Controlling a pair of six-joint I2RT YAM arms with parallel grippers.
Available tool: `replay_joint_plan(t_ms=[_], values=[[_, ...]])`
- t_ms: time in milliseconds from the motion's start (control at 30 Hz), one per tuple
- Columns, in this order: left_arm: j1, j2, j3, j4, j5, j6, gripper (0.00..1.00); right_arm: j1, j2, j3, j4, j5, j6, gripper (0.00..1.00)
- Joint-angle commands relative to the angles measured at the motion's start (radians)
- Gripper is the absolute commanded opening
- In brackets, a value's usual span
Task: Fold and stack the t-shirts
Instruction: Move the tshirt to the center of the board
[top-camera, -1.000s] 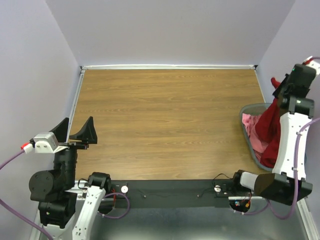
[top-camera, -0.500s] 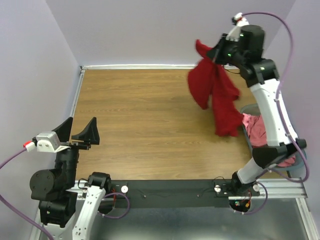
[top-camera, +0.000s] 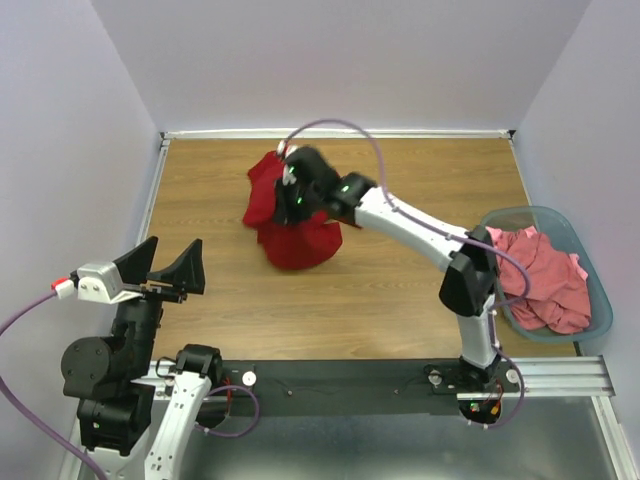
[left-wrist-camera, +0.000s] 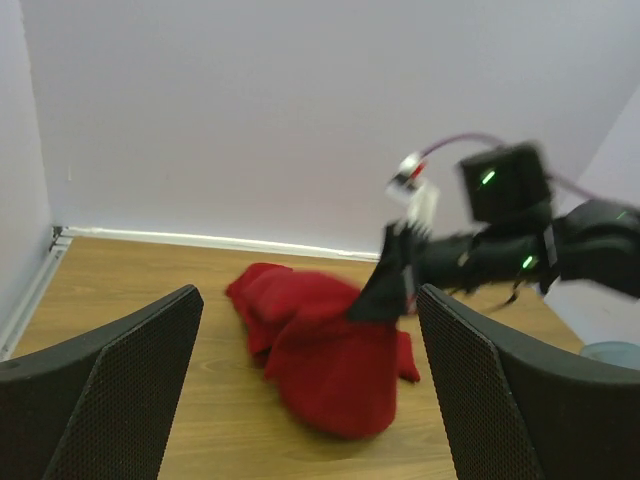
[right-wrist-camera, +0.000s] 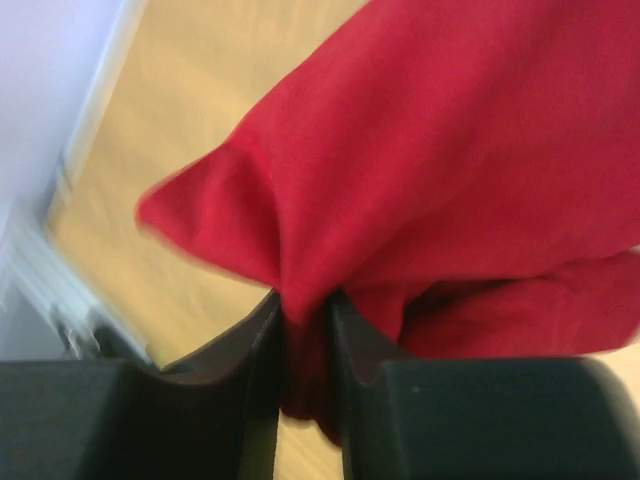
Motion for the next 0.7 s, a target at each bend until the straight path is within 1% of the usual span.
replay_joint_plan(t_ms=[0, 33, 67, 100, 133, 167, 233, 267, 333, 367, 400, 433, 467, 500, 533, 567, 600, 633, 667], values=[[-0.003, 0.027, 0.008, -0.024, 0.023, -0.059, 0.97, 0.07, -0.039, -0.111, 0.006, -0.123, 0.011, 0.4], [-0.003, 0.036, -0.004, -0.021, 0.021, -0.087, 0.97, 0.078, -0.062, -0.151, 0.008, -0.151, 0.0, 0.47], [-0.003, 0.059, -0.008, -0.018, 0.024, -0.102, 0.97, 0.078, -0.097, -0.194, 0.006, -0.163, -0.006, 0.5], [-0.003, 0.076, -0.011, -0.014, 0.026, -0.119, 0.97, 0.076, -0.166, -0.282, 0.005, -0.128, -0.02, 0.53], [-0.003, 0.094, -0.015, -0.009, 0.03, -0.138, 0.97, 0.058, -0.206, -0.317, 0.005, -0.087, -0.035, 0.59], [-0.003, 0.14, -0.024, -0.006, 0.038, -0.164, 0.97, 0.03, -0.237, -0.356, 0.005, -0.047, -0.044, 0.6], [-0.003, 0.2, -0.029, 0.005, 0.056, -0.191, 0.97, -0.057, -0.279, -0.43, 0.005, -0.011, -0.051, 0.6], [-0.003, 0.269, -0.038, 0.013, 0.063, -0.211, 0.97, -0.145, -0.303, -0.449, 0.008, 0.042, -0.049, 0.59], [-0.003, 0.356, -0.046, 0.042, 0.087, -0.219, 0.97, -0.22, -0.311, -0.481, 0.008, 0.113, -0.038, 0.58], [-0.003, 0.443, -0.058, 0.058, 0.095, -0.221, 0.97, -0.272, -0.305, -0.49, 0.015, 0.157, -0.029, 0.58], [-0.003, 0.491, -0.064, 0.087, 0.086, -0.219, 0.97, -0.289, -0.296, -0.502, 0.043, 0.173, -0.008, 0.58], [-0.002, 0.54, -0.064, 0.104, 0.071, -0.217, 0.97, -0.307, -0.283, -0.512, 0.058, 0.171, -0.003, 0.58], [-0.003, 0.63, -0.075, 0.155, 0.045, -0.214, 0.97, -0.333, -0.255, -0.527, 0.08, 0.173, 0.017, 0.57], [-0.003, 0.677, -0.078, 0.155, 0.032, -0.208, 0.97, -0.343, -0.254, -0.53, 0.08, 0.171, 0.021, 0.57], [-0.002, 0.721, -0.08, 0.208, 0.015, -0.199, 0.97, -0.352, -0.225, -0.53, 0.091, 0.156, 0.02, 0.57], [0.0, 0.813, -0.074, 0.235, 0.011, -0.193, 0.97, -0.358, -0.216, -0.533, 0.097, 0.126, 0.011, 0.57], [0.006, 0.858, -0.065, 0.291, -0.041, -0.181, 0.97, -0.358, -0.204, -0.539, 0.124, 0.102, -0.017, 0.57], [0.017, 0.904, -0.057, 0.321, -0.052, -0.158, 0.97, -0.358, -0.201, -0.549, 0.137, 0.073, -0.028, 0.57], [0.038, 0.992, -0.039, 0.353, -0.066, -0.147, 0.97, -0.352, -0.196, -0.568, 0.15, 0.002, -0.038, 0.58]])
